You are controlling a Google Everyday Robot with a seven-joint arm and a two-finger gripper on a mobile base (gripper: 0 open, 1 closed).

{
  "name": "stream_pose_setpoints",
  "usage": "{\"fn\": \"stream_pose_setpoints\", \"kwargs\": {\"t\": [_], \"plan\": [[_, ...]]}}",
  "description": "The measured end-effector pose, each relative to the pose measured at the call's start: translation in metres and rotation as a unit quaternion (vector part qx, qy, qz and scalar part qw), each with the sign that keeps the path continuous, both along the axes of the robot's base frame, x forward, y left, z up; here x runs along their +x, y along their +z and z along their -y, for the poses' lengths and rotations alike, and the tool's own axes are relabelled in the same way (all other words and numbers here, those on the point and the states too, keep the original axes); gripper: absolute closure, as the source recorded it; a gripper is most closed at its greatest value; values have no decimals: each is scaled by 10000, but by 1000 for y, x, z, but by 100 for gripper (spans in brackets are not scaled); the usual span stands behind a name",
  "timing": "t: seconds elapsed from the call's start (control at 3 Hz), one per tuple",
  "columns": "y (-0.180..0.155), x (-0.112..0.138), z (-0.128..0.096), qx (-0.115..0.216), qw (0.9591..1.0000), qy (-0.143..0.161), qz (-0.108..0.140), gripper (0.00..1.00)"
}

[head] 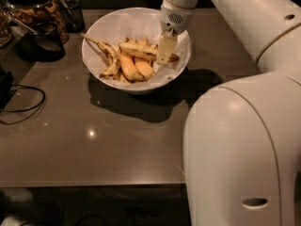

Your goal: Pick banana from white bowl

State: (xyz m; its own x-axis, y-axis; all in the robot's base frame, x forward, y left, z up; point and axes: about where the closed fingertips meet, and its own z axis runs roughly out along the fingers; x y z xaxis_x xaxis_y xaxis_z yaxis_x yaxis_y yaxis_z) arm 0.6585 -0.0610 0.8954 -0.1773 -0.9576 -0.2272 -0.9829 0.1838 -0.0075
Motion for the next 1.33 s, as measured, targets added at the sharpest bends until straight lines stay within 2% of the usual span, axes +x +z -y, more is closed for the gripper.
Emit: {"fn": "stream_pose_setpoints", "kwargs": {"t": [0.33, 0.67, 1.0, 1.33], "plan": [[5, 4, -2, 94, 9997, -43, 230, 100], [17, -4, -2, 229, 9986, -13, 469, 100], [41, -32, -3, 391, 9956, 151, 832, 100], [41, -32, -3, 394, 9956, 154, 836, 100]]}}
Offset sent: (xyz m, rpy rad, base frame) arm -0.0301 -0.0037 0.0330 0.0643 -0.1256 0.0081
